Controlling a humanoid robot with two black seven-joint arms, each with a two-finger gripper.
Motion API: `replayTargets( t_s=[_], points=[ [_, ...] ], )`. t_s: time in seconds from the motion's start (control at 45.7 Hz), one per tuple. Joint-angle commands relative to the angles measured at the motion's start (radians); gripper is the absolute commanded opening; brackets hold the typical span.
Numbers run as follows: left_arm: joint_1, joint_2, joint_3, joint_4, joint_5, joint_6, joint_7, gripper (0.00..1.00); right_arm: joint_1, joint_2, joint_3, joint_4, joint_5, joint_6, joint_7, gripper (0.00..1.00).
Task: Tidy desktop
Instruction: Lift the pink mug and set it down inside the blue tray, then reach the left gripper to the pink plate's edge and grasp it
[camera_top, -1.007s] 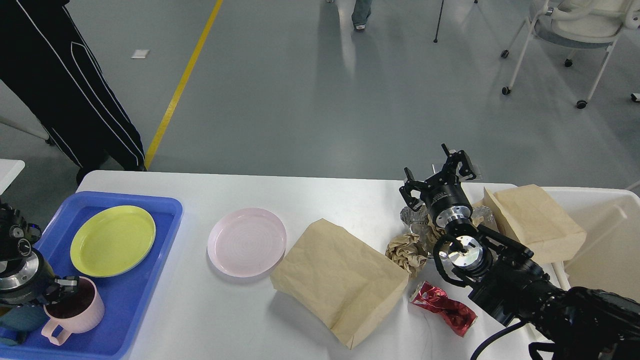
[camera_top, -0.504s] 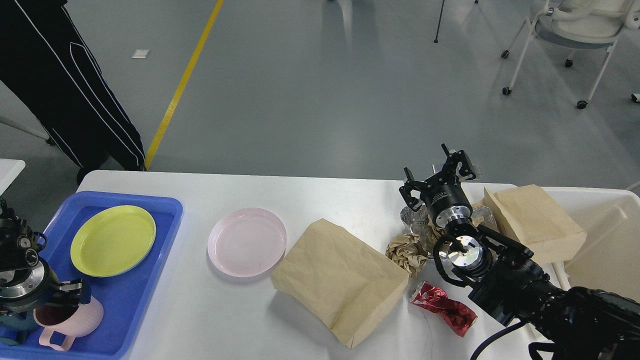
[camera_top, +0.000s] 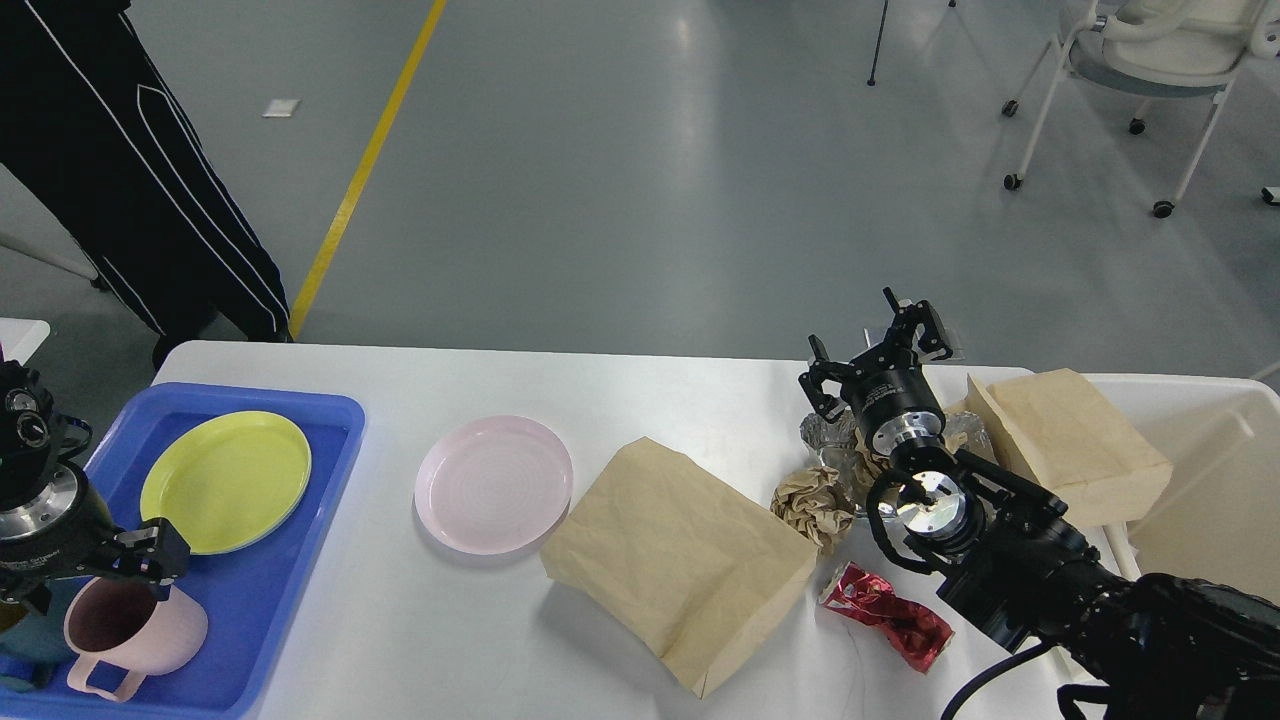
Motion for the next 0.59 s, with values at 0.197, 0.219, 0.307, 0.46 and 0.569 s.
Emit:
replayTargets(
  t_s=[0.197,0.219,0.307,0.46,0.569],
  points=[
    [-0.097,0.041,-0.066,0.013,0.000,-0.219,-0.001,0.97,0.000,0.000,0.000,-0.001,0.000,0.000,0.000,1.00],
    [-0.105,0.042,-0.075,0.016,0.000,-0.219,-0.001,0.97,0.000,0.000,0.000,-0.001,0.000,0.000,0.000,1.00],
    [-0.128,0.048,-0.127,0.024,0.000,-0.219,-0.001,0.97,0.000,0.000,0.000,-0.001,0.000,0.000,0.000,1.00],
    [-0.211,0.094,-0.225,0.025,0.000,-0.219,0.004,0.97,0.000,0.000,0.000,0.000,0.000,0.000,0.000,1.00],
    [-0.303,0.105,-0.270,0.025,-0.005,-0.219,0.007,0.97,0.000,0.000,0.000,0.000,-0.001,0.000,0.000,1.00]
  ],
)
